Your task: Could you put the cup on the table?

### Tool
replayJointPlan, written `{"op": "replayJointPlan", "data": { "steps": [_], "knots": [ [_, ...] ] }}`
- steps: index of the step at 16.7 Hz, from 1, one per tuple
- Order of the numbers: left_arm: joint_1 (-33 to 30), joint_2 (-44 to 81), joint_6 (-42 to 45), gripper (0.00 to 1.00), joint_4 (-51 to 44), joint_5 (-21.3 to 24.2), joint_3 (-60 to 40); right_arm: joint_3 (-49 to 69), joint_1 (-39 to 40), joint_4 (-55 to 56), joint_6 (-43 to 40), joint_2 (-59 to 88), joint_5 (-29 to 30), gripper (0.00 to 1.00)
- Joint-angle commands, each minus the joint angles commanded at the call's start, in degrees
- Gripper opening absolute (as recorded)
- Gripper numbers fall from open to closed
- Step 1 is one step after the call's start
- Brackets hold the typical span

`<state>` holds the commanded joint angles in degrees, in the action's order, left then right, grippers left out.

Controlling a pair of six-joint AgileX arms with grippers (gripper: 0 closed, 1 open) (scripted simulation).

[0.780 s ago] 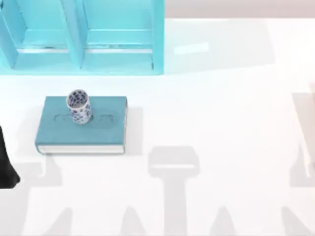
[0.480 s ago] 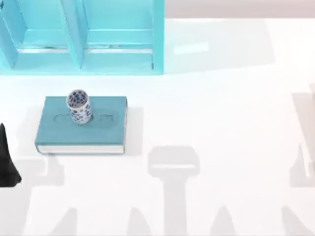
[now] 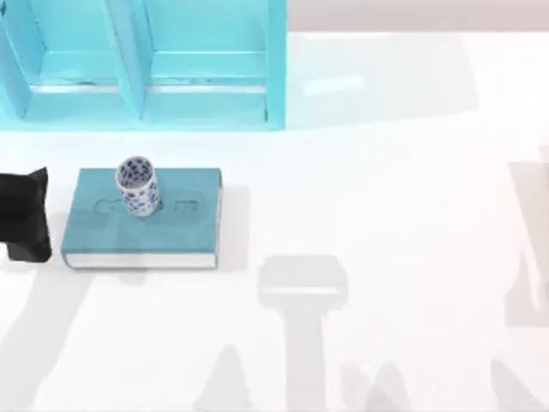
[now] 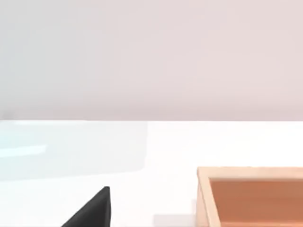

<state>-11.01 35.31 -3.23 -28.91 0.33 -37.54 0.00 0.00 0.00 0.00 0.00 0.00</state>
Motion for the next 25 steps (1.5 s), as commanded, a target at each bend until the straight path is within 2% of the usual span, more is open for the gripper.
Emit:
{"op": "replayJointPlan", "data": {
  "steps": [7, 13, 19, 25],
  "knots": [
    [-9.06, 38.16, -4.97, 1.0, -28.99, 0.41, -39.63, 0.0, 0.0, 0.0, 0.0, 0.0, 0.0, 1.0],
    [-11.91, 66.58, -10.06, 1.0, -48.33, 0.28, -66.68, 0.0, 0.0, 0.0, 0.0, 0.0, 0.0, 1.0],
    [-11.08, 83.9, -14.27, 1.0, -59.01, -0.33, -82.39, 0.0, 0.0, 0.0, 0.0, 0.0, 0.0, 1.0],
    [-9.83, 88.87, -15.87, 1.0, -61.34, -0.52, -86.61, 0.0, 0.0, 0.0, 0.0, 0.0, 0.0, 1.0]
  ]
}}
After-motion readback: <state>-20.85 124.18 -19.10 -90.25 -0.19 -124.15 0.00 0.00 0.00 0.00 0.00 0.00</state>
